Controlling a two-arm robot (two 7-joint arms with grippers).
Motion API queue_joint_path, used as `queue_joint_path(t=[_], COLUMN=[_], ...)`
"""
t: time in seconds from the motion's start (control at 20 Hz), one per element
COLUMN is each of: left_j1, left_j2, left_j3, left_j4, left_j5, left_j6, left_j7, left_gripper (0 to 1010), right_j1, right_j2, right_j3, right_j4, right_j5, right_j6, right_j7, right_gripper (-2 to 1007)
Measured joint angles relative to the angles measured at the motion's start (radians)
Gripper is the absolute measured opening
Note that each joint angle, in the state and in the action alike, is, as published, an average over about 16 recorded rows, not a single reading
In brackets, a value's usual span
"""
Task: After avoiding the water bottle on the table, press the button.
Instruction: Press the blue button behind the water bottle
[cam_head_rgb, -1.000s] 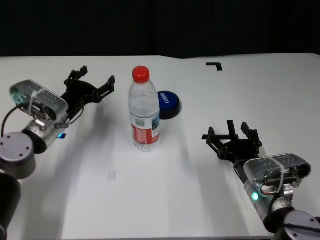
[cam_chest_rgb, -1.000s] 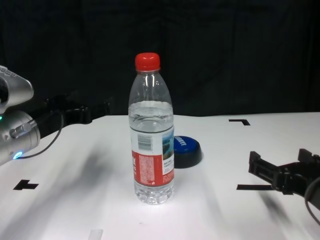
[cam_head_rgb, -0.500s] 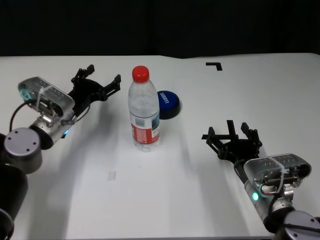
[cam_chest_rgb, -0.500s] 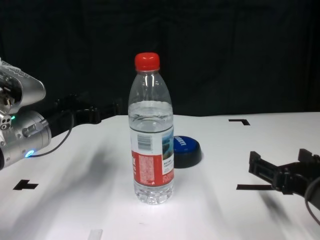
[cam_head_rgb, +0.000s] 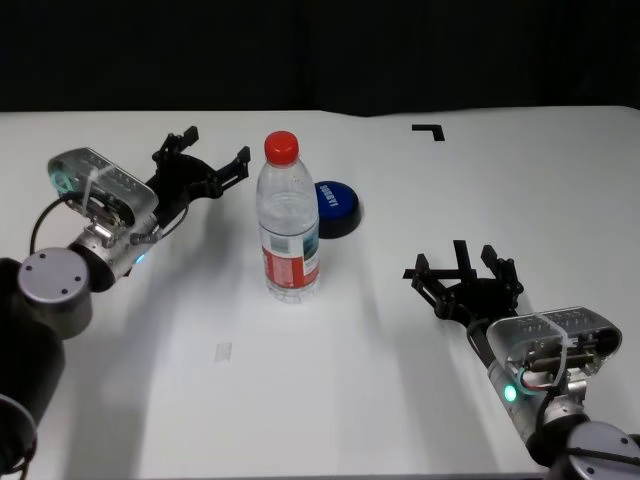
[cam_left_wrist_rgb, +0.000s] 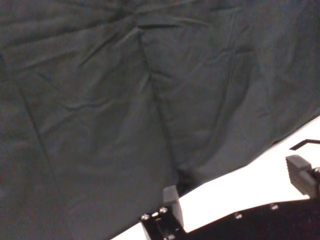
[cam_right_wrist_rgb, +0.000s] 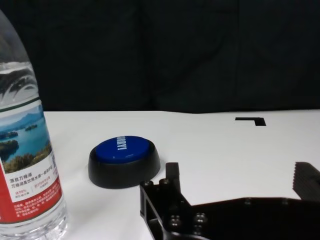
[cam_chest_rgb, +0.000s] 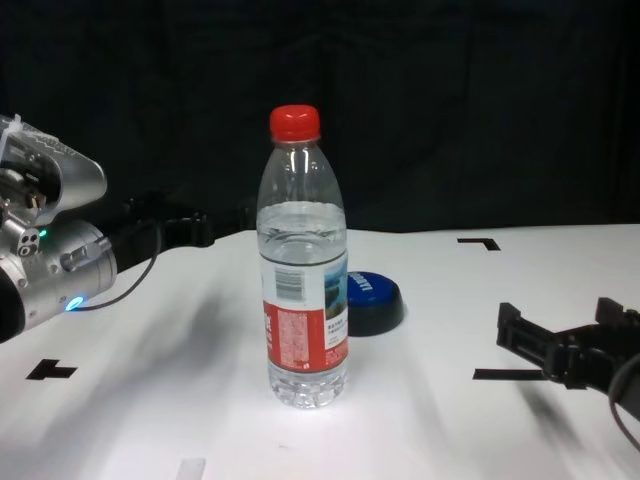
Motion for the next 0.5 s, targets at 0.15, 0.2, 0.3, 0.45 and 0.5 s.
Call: queue_joint_path(t=[0.15, 0.2, 0.3, 0.45, 0.5], left_j1=[-0.014, -0.018, -0.026, -0.036, -0.040], left_j2=[-0.007, -0.010, -0.014, -0.021, -0.023], left_j3=[0.004, 0.005, 0.008, 0.011, 0.012], left_j4=[0.024, 0.031, 0.045, 0.063, 0.068], left_j5=[0.000, 0.000, 0.000, 0.000, 0.000], left_j6=[-0.011, -0.014, -0.020, -0.028, -0.030], left_j7=[-0.005, -0.007, -0.009, -0.013, -0.015], left_gripper=[1003, 1003, 1003, 1003, 1003], right_j1=[0.000, 0.000, 0.000, 0.000, 0.000], right_j2=[0.000, 0.000, 0.000, 0.000, 0.000], right_j3=[0.000, 0.000, 0.000, 0.000, 0.000], right_j4=[0.000, 0.000, 0.000, 0.000, 0.000], right_j5=[0.000, 0.000, 0.000, 0.000, 0.000], right_j6=[0.000, 0.000, 0.000, 0.000, 0.000], right_j7=[0.000, 0.000, 0.000, 0.000, 0.000], right_gripper=[1003, 1003, 1003, 1003, 1003])
